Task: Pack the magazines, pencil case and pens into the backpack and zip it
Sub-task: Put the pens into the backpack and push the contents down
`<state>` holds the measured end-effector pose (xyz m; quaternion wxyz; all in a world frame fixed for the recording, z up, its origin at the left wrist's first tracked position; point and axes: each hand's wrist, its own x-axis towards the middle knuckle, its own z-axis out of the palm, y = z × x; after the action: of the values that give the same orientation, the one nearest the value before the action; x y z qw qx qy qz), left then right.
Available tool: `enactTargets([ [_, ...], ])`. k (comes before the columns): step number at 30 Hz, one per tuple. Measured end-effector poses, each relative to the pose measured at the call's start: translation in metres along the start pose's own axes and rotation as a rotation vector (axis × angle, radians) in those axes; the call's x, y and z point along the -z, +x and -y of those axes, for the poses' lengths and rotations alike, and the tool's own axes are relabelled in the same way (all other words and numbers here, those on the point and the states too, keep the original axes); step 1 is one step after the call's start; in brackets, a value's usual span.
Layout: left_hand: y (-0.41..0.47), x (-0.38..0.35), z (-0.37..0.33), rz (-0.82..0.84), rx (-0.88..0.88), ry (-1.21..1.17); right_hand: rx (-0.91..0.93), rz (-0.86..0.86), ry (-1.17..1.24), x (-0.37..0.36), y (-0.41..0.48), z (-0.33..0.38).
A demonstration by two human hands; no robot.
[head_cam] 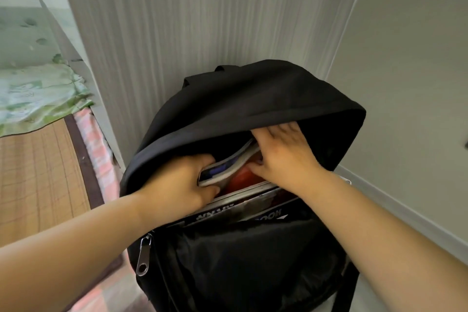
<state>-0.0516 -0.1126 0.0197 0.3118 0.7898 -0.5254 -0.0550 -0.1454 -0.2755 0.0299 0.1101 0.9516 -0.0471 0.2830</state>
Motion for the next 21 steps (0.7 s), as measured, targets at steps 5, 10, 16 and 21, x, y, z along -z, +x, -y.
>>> enactTargets([
  [5,-0.011,-0.006,-0.006,-0.011,0.022,-0.129,-0.078,0.643,0.131,0.022,0.019,-0.003],
  [10,-0.017,-0.011,0.006,0.0,0.072,-0.213,-0.263,0.591,0.334,0.029,0.002,-0.019],
  [16,0.005,-0.014,0.021,-0.145,0.233,-0.098,-0.549,0.215,0.816,0.042,-0.011,-0.041],
  [21,0.015,-0.013,0.017,-0.037,0.257,-0.112,-0.609,0.063,0.883,0.026,-0.016,-0.036],
])
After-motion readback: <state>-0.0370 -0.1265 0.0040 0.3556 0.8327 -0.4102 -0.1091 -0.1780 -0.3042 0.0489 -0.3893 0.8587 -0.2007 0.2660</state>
